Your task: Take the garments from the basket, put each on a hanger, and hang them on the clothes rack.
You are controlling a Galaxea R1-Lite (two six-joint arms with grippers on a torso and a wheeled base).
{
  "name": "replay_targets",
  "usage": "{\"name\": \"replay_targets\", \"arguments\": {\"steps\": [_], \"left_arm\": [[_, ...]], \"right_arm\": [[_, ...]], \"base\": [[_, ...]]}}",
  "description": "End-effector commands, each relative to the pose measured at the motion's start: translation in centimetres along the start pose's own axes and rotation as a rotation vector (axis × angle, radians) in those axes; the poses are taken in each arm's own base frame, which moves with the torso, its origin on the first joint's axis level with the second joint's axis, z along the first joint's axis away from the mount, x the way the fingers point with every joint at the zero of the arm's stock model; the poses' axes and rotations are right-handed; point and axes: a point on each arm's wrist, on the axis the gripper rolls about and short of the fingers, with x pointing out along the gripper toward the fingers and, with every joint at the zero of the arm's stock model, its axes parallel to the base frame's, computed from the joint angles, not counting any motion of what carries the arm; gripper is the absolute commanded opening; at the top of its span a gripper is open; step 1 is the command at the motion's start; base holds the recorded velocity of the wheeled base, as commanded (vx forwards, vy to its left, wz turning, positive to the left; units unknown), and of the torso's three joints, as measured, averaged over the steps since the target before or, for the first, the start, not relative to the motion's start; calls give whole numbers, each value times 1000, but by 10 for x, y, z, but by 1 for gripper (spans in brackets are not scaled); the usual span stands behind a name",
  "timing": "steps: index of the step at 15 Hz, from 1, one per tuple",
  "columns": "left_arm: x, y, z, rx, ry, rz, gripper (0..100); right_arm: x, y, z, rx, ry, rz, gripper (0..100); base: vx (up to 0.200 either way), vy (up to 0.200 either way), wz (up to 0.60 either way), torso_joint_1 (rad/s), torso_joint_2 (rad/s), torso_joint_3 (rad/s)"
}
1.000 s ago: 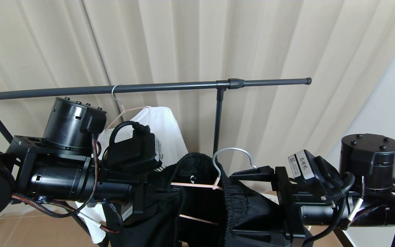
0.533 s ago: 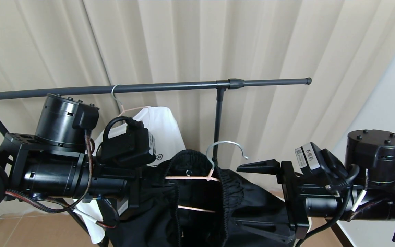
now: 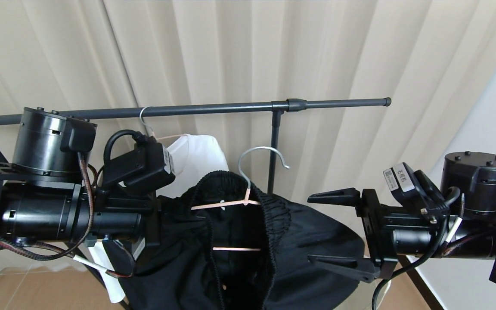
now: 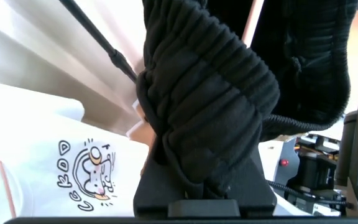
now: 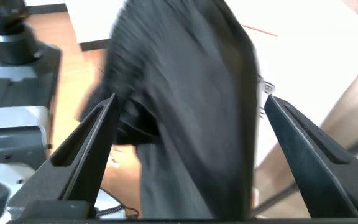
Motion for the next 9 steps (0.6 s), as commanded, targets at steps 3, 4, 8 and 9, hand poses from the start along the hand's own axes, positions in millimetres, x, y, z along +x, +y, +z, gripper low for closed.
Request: {"name": "replay_targets", "arguments": {"steps": [3, 4, 8, 9], "left_arm": [[-21, 1, 0, -10, -15, 63, 0], [-25, 0, 1, -18, -23, 75, 0], [-38, -2, 6, -56, -49, 111, 0], [-41, -3, 7, -67, -56, 116, 0]], "right_arm": [[-10, -19, -7, 23, -1, -36, 100], [-14, -22, -8, 27, -3, -41, 100], [-12, -29, -15, 22, -6, -46, 100], [-12, -32, -17, 26, -4, -53, 100]], "base": [[0, 0, 0, 0, 0, 0], [0, 0, 0, 0, 0, 0], [0, 0, 0, 0, 0, 0], [0, 0, 0, 0, 0, 0]]}}
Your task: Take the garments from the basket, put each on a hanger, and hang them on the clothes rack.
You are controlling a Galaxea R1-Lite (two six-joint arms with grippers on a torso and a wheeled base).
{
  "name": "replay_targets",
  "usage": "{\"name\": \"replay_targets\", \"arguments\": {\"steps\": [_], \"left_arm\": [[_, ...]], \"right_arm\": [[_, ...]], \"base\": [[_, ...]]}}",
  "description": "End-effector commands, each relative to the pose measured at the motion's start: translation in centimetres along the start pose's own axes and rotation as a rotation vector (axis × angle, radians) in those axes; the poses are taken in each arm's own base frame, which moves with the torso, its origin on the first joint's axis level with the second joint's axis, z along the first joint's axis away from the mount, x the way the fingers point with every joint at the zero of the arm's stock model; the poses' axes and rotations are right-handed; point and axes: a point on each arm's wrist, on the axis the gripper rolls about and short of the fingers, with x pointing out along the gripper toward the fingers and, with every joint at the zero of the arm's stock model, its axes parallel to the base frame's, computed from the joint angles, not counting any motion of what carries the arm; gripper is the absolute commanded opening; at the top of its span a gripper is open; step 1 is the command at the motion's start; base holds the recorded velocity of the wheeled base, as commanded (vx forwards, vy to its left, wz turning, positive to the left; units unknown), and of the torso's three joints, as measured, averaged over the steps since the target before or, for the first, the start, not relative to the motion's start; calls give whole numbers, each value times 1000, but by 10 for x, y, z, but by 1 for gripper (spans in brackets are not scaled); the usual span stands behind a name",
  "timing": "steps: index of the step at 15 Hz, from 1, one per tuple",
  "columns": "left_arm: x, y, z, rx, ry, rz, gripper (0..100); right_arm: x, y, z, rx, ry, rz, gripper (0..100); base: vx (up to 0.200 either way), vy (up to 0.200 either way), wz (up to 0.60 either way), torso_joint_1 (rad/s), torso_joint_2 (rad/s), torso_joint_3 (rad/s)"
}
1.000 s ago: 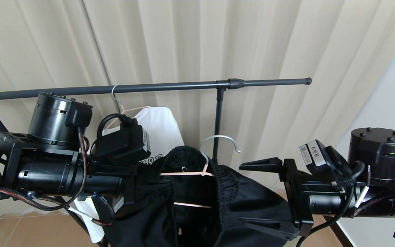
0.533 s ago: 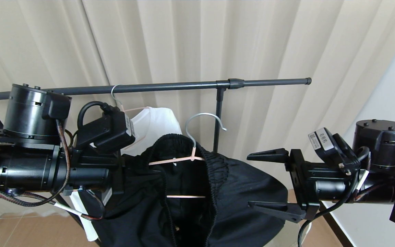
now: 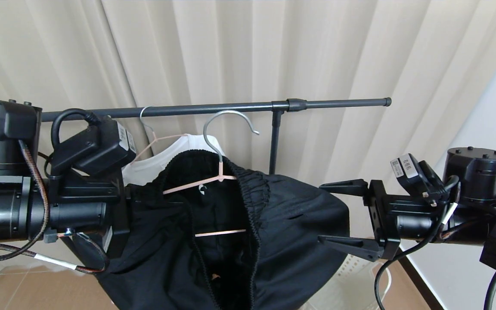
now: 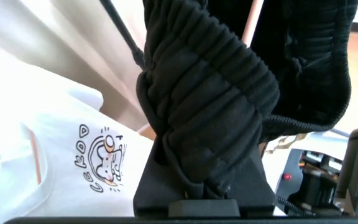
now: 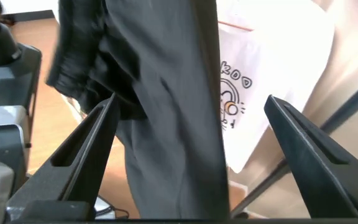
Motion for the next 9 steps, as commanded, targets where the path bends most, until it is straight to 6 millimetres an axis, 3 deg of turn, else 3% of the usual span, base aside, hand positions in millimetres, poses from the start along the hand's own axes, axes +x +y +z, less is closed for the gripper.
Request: {"name": "replay_targets", "arguments": {"steps": [1, 9], "left_arm": [[-11, -3, 5, -9, -29, 22, 0], [-35, -13, 10, -71, -78, 64, 0]], "right_arm": [[2, -7, -9, 17, 11, -10, 100], [7, -26, -25, 40, 27, -42, 100]], "base": [[0, 0, 0, 0, 0, 0], [0, 0, 0, 0, 0, 0]]}}
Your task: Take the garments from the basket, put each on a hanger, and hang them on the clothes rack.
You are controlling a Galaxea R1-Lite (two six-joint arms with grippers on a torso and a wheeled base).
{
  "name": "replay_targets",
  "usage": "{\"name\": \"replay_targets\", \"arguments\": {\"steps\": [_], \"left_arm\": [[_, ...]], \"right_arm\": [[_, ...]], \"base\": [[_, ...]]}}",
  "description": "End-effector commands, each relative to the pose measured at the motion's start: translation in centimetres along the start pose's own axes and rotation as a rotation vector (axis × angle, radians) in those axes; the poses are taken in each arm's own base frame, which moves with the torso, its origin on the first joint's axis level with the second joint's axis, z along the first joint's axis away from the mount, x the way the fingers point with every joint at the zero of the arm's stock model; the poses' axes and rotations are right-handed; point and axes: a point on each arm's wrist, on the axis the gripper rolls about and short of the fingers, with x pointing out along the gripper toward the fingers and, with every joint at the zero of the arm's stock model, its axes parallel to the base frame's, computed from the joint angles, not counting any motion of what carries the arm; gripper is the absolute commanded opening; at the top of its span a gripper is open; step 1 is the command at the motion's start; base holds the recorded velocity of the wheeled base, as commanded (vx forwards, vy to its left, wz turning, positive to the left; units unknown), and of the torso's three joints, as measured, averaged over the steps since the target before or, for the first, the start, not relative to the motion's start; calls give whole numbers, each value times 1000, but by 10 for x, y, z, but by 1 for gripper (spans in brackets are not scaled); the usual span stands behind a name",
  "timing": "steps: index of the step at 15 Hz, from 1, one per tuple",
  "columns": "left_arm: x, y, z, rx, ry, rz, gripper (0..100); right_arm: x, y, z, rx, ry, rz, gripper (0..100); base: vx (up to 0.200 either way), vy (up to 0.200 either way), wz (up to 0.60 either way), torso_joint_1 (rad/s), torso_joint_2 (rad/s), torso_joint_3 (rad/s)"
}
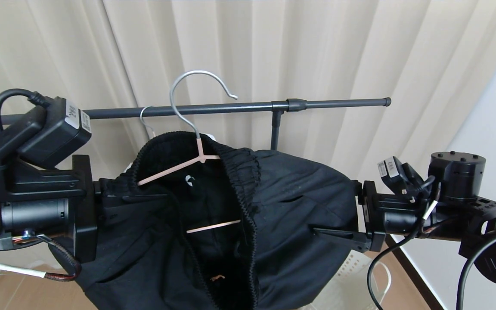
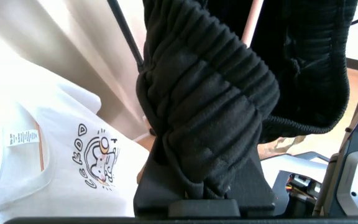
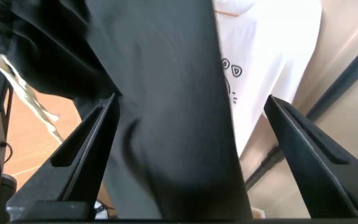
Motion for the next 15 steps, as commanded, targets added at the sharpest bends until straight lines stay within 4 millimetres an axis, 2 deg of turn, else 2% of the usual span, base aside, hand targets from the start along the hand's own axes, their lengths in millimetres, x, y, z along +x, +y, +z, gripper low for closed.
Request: {"name": "replay_targets", "arguments": {"steps": [1, 3, 4, 8, 15], "left_arm": [[-6, -2, 0, 2, -9, 15, 0], [-6, -2, -2, -2, -3, 12, 0], [-6, -2, -2, -2, -3, 12, 0], [-5, -4, -6, -9, 7, 8, 0], [-18, -12, -14, -13, 7, 27, 0]], "right_arm": [[3, -5, -5, 13, 10, -3, 100], [3, -5, -6, 15, 12, -6, 100], [3, -5, -6, 15, 12, -6, 0], [3, -9, -10, 25, 19, -14, 0], [-5, -21, -8, 23, 9, -60, 0]], "base": [[0, 0, 0, 0, 0, 0], [0, 0, 0, 0, 0, 0], [0, 0, 0, 0, 0, 0], [0, 0, 0, 0, 0, 0], [0, 0, 0, 0, 0, 0]]}}
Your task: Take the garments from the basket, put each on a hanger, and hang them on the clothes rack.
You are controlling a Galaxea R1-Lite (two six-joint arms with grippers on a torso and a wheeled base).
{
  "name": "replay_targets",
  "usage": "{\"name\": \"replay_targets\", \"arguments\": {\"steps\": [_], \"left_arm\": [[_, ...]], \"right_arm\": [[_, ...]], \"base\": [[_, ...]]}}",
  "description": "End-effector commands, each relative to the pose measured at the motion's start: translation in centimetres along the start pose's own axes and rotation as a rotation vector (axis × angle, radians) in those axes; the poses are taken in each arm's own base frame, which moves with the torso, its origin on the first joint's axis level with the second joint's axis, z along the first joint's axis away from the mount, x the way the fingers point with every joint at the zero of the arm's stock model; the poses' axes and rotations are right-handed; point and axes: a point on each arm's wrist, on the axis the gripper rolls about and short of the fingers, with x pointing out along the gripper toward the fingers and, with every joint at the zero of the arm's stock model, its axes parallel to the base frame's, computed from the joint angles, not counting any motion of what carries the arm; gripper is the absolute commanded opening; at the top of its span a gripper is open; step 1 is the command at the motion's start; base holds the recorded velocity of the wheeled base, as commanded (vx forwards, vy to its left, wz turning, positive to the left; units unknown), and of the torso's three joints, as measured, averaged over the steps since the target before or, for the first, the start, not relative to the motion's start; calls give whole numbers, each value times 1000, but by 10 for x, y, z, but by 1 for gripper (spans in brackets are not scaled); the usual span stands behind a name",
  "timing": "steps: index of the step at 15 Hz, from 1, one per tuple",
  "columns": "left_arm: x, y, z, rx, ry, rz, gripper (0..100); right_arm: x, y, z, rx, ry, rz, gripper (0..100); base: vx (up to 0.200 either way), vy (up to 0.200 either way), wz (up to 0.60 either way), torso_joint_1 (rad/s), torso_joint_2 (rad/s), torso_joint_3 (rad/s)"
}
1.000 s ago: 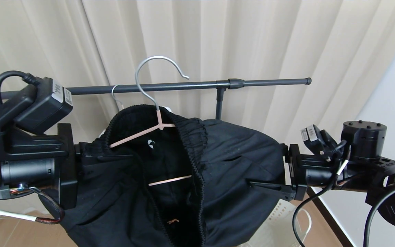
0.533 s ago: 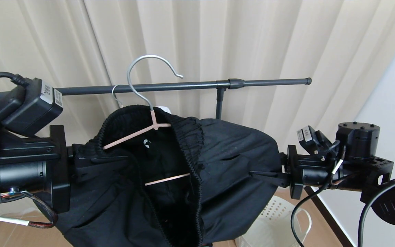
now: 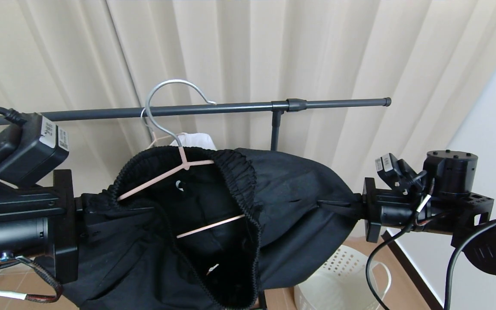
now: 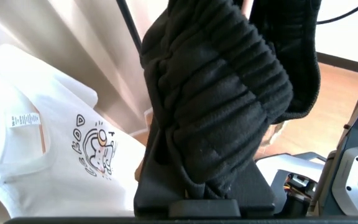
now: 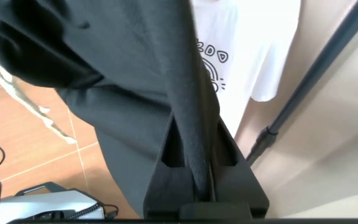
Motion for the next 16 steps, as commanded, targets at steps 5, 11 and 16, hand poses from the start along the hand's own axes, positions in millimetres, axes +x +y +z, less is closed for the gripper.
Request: {"name": "replay_targets", "arguments": {"steps": [5, 11, 16], "left_arm": [[-17, -9, -6, -21, -18, 33, 0], [-24, -10, -5, -44, -34, 58, 0], [-30, -11, -6, -52, -40, 79, 0]], "right_arm": [[-3, -11, -2, 5, 1, -30, 0], [-3, -15, -3, 15, 2, -37, 0], [-3, -17, -3, 17, 5, -45, 0]], "base": [[0, 0, 0, 0, 0, 0], [0, 0, 0, 0, 0, 0], [0, 0, 0, 0, 0, 0]]}}
